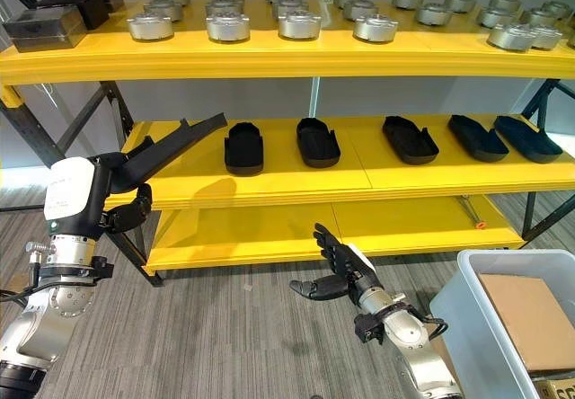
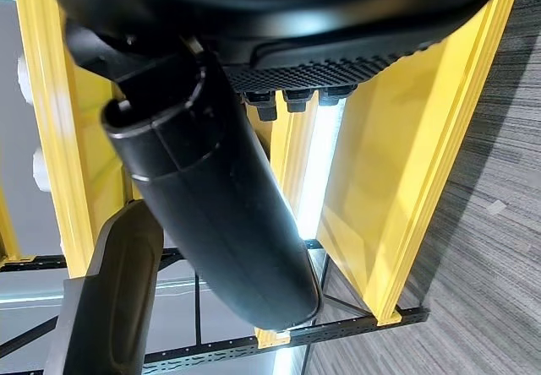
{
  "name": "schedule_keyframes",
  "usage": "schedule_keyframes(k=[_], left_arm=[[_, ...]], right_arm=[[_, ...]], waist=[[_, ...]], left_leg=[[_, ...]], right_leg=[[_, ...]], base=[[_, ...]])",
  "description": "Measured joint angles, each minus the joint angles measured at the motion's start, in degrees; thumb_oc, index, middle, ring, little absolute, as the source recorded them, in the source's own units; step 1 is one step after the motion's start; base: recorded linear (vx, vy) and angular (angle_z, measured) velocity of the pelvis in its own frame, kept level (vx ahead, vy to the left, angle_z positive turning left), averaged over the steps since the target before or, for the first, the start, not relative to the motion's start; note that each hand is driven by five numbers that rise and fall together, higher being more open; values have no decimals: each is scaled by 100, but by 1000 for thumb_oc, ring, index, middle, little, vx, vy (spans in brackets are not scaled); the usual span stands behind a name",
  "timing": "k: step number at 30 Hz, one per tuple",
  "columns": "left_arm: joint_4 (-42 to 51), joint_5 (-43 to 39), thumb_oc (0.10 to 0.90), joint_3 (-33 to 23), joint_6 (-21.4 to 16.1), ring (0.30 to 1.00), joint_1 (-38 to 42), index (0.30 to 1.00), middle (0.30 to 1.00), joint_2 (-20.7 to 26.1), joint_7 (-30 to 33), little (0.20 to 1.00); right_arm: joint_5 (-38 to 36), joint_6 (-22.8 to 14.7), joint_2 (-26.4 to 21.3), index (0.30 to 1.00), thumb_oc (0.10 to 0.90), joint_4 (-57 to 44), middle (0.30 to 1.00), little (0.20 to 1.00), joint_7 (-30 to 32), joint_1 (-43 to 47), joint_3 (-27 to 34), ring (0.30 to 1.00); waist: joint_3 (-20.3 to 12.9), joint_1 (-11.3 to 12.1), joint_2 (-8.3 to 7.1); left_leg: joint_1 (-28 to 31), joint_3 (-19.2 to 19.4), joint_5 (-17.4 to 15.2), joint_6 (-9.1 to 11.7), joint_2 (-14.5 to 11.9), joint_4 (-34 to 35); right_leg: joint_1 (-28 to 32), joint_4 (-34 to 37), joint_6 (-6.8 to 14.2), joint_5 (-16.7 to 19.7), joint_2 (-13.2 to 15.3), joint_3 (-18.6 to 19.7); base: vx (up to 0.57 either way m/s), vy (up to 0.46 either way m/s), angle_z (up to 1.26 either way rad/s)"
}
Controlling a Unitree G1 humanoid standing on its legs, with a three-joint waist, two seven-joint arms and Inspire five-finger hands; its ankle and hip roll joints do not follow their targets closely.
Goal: Move parts from the plastic box to the shelf.
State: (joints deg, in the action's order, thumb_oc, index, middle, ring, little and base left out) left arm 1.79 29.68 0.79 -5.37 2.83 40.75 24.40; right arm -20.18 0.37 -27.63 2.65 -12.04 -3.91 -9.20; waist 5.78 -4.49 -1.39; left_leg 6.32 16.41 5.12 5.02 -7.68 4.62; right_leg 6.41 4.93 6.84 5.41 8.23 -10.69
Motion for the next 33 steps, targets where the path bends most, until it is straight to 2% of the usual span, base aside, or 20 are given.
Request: schedule_keyframes(k=[9, 15, 20, 23, 24, 25, 27, 29, 31, 32, 33], left_arm=[[-3, -2, 400, -1, 12, 300, -29, 300, 300, -13, 25, 300], [-195, -9, 400, -26, 66, 300, -32, 300, 300, -178, 301, 300], [-292, -12, 400, -108, 124, 300, -138, 300, 300, -179, 416, 300], [-295, -14, 400, -116, 126, 300, -148, 300, 300, -180, 429, 300], [-336, -16, 400, -95, 125, 300, -109, 300, 300, -180, 445, 300], [-377, -18, 400, -85, 127, 300, -68, 300, 300, -180, 445, 300], [-452, -19, 400, -78, 129, 300, -44, 300, 300, -179, 445, 300], [-476, -20, 400, -80, 135, 300, -40, 300, 300, -178, 452, 300], [-456, -22, 400, -93, 137, 300, -70, 300, 300, -176, 455, 300], [-459, -25, 400, -93, 161, 300, -92, 300, 300, -188, 455, 300], [-457, -40, 400, -193, 164, 300, -145, 300, 300, -258, 504, 300]], right_arm=[[2, 0, 0, 1000, 900, 0, 1000, 1000, -44, 0, -1, 1000], [87, 1, -1, 1000, 900, -3, 1000, 1000, -76, 0, -2, 1000], [127, 3, -5, 1000, 900, -3, 1000, 1000, -67, 0, -1, 1000], [204, 3, -5, 1000, 900, -31, 1000, 1000, -125, -12, -2, 1000], [202, 3, -9, 1000, 900, -111, 1000, 1000, -117, -9, -3, 1000], [202, 4, -6, 1000, 900, -138, 1000, 1000, -122, -11, -8, 1000], [202, 4, -4, 1000, 900, -142, 1000, 1000, -120, -16, -22, 1000], [203, -24, 17, 1000, 900, -139, 1000, 1000, -104, -12, -7, 1000], [206, -35, 13, 1000, 900, -127, 1000, 1000, -128, -23, -25, 1000], [210, -34, 7, 1000, 900, -122, 1000, 1000, -142, -35, -64, 1000], [225, -42, 7, 1000, 900, -129, 1000, 1000, -241, -10, -78, 1000]], waist=[[0, 8, -1], [-5, 11, -8], [-17, 22, -28], [-51, 50, -99], [-47, 71, -80], [-45, 76, -82], [-35, 53, -118], [-11, 151, -107], [100, 207, -13], [141, 192, -4], [188, 187, 17]], left_leg=[[9, 10, -1, -2, 6, 2], [9, 9, -8, -11, 32, 11], [9, -1, -53, -78, 155, 26], [-14, -54, -126, -171, 288, 23], [-108, -409, -176, -278, 398, 26], [-128, -477, -176, -339, 426, 28], [-118, -454, -177, -416, 502, 27], [-122, -393, -201, -525, 597, 25], [-63, -335, -208, -630, 569, 28], [-42, -321, -187, -700, 595, 28], [-45, -402, -194, -755, 550, 29]], right_leg=[[3, -2, -1, 10, 2, 16], [3, -4, 8, 22, 27, 21], [4, -5, 55, 51, 137, 33], [-32, -70, 99, 78, 246, 48], [-324, -493, 101, 78, 300, 94], [-473, -742, 102, 80, 336, 91], [-642, -1103, 102, 116, 429, 76], [-1027, -1655, 155, 269, 560, -32], [-1402, -2247, 373, 460, 706, -277], [-1449, -2418, 418, 253, 678, -289], [-1541, -2645, 601, -340, 320, 3]], base=[[9, 58, -1], [28, 132, 0], [25, 163, 1], [-12, 284, 2], [-11, 265, -6], [1, 264, -5], [18, 195, -7], [22, 101, -28], [122, 63, -22], [211, 59, -5], [222, -9, 22]])
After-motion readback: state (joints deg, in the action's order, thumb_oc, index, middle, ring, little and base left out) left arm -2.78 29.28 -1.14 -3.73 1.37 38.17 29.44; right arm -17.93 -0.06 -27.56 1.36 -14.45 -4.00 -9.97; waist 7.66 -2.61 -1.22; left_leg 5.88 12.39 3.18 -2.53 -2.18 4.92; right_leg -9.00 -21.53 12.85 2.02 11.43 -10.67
